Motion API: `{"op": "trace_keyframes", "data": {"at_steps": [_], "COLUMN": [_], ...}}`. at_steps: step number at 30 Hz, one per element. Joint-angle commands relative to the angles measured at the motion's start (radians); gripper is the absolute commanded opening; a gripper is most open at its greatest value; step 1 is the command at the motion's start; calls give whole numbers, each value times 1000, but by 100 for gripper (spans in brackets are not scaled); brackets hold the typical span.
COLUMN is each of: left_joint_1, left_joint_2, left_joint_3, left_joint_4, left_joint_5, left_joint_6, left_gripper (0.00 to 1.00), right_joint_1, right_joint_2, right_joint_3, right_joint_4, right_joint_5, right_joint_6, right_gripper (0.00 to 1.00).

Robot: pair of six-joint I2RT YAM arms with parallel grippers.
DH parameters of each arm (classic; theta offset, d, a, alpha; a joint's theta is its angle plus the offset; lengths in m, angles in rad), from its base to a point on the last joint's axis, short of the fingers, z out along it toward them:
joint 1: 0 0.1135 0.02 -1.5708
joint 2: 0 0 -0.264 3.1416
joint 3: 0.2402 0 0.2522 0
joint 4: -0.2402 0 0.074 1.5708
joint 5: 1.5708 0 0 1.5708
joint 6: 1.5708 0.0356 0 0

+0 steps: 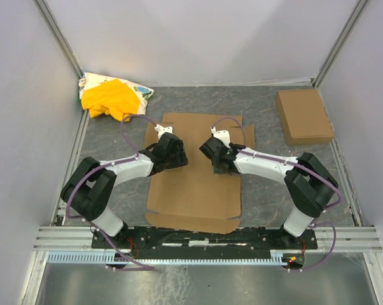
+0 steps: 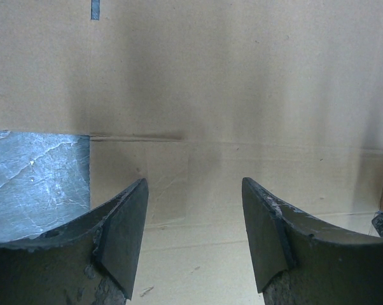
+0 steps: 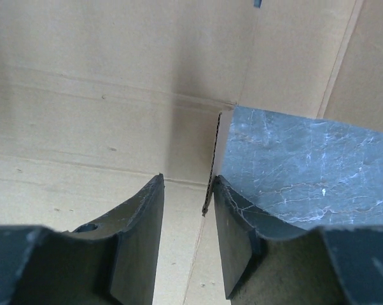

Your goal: Fold the paper box

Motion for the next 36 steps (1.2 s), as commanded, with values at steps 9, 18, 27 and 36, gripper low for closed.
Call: {"op": "trace_keyframes", "data": {"at_steps": [9,18,27,36], "left_joint_1": [-3,-3,-3,-3], "left_joint_2": [14,11,11,-70], "left_joint_3": [24,20,18,72], "left_joint_4": [2,-4,-4,-88], "left_joint_5": [-14,-16,-14,-48], "left_joint_6": [33,34,33,60], "left_gripper": [67,67,67,72], "right_joint_1": [-9,-28,-28,-28], "right_joint_2": [59,139,192,16], "right_joint_3": [129,110,116,100], "right_joint_4": [-16,62,94,23], "right_joint_5": [67,-61,-115,-57], "right_joint_6": [-62,-53,-56,-63], "right_gripper": [48,48,47,48]}}
